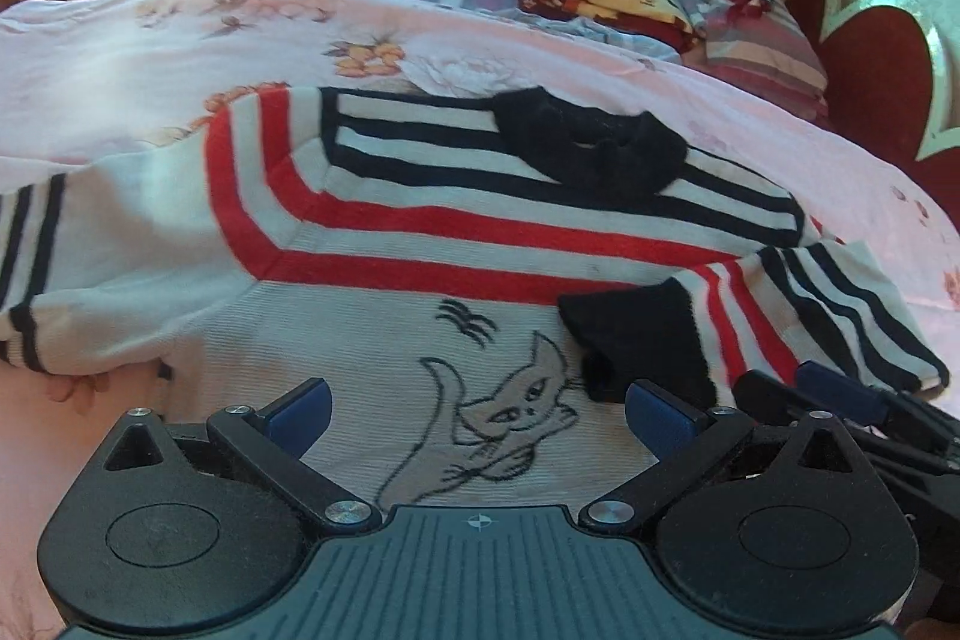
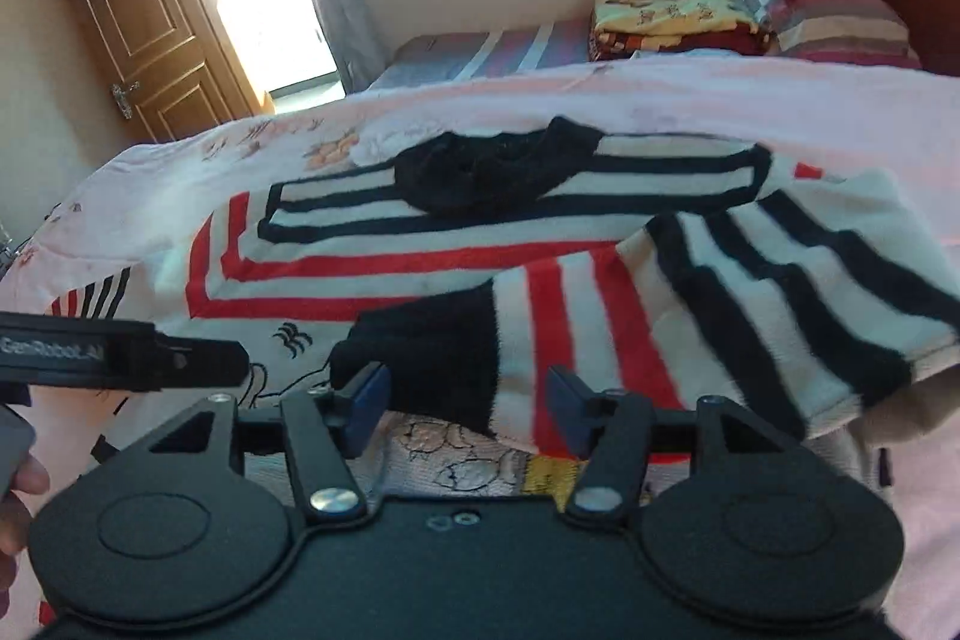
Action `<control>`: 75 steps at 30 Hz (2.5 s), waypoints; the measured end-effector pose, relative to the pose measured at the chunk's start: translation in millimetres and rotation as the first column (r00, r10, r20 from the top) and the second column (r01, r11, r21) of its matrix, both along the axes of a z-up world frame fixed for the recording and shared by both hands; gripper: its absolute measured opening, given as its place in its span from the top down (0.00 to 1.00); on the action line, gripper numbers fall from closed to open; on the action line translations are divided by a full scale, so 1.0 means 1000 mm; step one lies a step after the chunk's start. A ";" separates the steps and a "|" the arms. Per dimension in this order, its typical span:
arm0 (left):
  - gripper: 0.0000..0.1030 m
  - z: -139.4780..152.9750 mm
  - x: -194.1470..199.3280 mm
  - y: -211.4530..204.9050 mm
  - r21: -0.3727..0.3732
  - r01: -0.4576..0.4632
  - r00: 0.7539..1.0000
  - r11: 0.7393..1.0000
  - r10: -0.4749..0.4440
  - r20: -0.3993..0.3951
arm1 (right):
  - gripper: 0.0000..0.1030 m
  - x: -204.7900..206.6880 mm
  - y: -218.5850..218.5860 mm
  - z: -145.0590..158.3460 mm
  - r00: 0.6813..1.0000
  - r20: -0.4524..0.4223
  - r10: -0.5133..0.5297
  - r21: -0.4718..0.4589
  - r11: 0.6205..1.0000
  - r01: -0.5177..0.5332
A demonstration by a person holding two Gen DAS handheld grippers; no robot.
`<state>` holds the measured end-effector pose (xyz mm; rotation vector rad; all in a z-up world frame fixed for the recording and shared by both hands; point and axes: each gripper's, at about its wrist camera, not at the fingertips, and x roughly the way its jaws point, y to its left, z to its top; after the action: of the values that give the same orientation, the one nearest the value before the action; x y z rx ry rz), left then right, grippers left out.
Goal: Fold small clothes
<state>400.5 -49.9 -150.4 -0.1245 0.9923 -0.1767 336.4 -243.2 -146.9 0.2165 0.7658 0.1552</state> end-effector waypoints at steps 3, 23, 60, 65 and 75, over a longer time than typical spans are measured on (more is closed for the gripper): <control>0.00 -0.012 0.003 -0.013 -0.117 0.035 0.998 0.993 -0.040 -0.038 | 0.35 -0.022 -0.024 0.015 0.996 0.052 -0.071 -0.087 0.993 0.076; 0.91 -0.025 0.029 -0.033 -0.349 -0.056 0.996 0.936 0.075 0.041 | 0.34 -0.046 -0.097 -0.027 0.945 -0.034 -0.326 -0.145 0.937 0.318; 0.92 -0.049 0.059 0.009 -0.132 -0.059 0.993 0.989 0.071 0.089 | 0.57 0.077 -0.147 -0.040 0.930 -0.070 -0.361 0.061 0.929 0.365; 0.92 -0.050 0.057 0.006 -0.106 -0.049 0.992 0.993 0.060 0.108 | 0.77 0.090 -0.139 -0.042 0.940 -0.033 -0.338 -0.050 0.940 0.337; 0.91 -0.042 0.047 0.009 -0.027 -0.094 0.989 0.995 0.096 0.116 | 0.68 0.063 -0.104 -0.013 0.963 0.032 -0.267 -0.093 0.959 0.269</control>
<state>447.5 -40.9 -192.9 -0.1784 0.8660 -0.1061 399.0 -346.9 -159.4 0.2243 0.7155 -0.1368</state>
